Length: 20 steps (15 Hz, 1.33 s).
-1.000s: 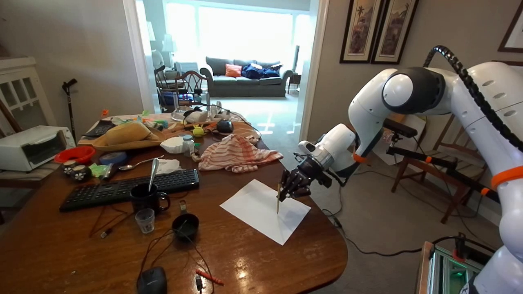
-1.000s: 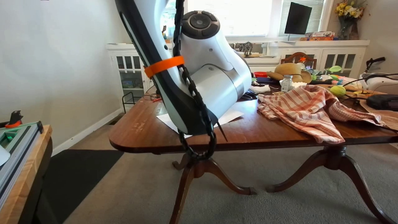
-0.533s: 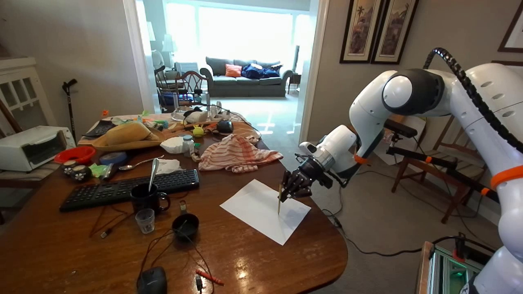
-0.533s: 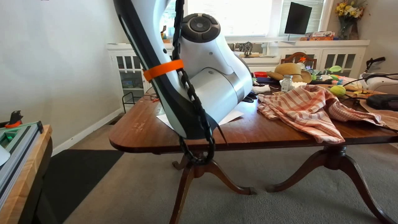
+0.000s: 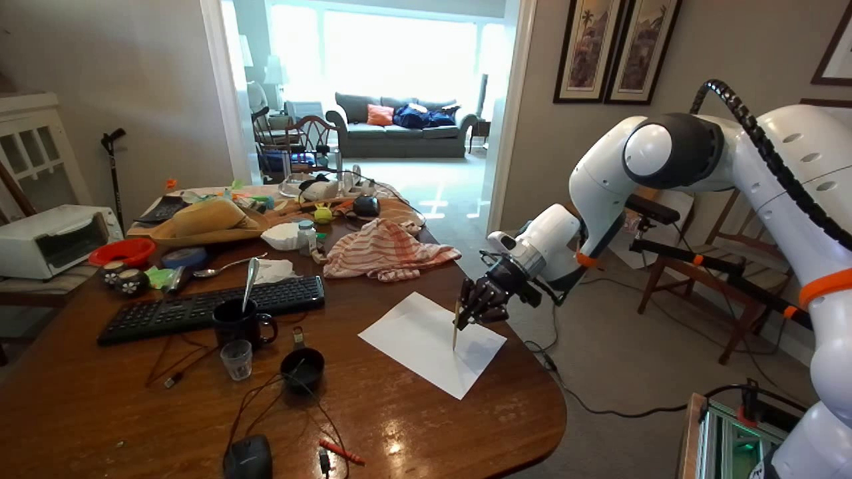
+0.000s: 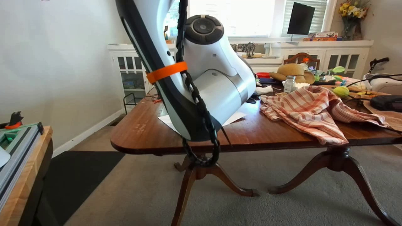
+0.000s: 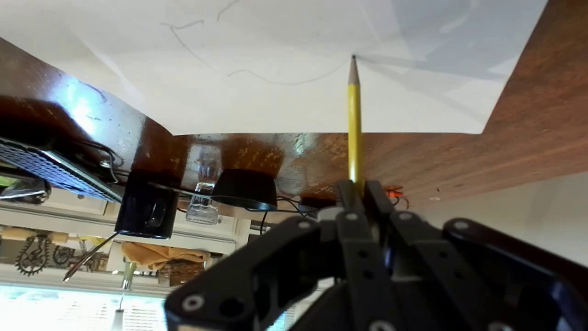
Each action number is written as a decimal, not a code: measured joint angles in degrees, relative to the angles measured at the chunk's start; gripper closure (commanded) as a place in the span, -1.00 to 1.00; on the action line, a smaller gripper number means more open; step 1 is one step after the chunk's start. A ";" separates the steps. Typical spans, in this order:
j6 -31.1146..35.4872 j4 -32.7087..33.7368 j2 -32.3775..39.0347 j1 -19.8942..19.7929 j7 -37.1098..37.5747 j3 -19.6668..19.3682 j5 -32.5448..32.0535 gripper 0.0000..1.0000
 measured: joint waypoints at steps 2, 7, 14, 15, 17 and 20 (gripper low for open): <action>0.03 0.37 -0.03 -0.02 0.10 -0.14 -0.27 0.96; 0.19 1.13 -0.40 -0.14 1.22 -1.05 -0.93 0.96; 0.12 2.58 -0.69 -0.11 2.22 -3.57 -1.80 0.96; 0.09 2.76 -0.66 -0.10 2.22 -3.93 -1.82 0.96; 0.05 3.10 -0.61 -0.06 2.22 -4.58 -1.83 0.96; 0.00 3.62 -0.56 0.01 2.22 -5.42 -1.83 0.96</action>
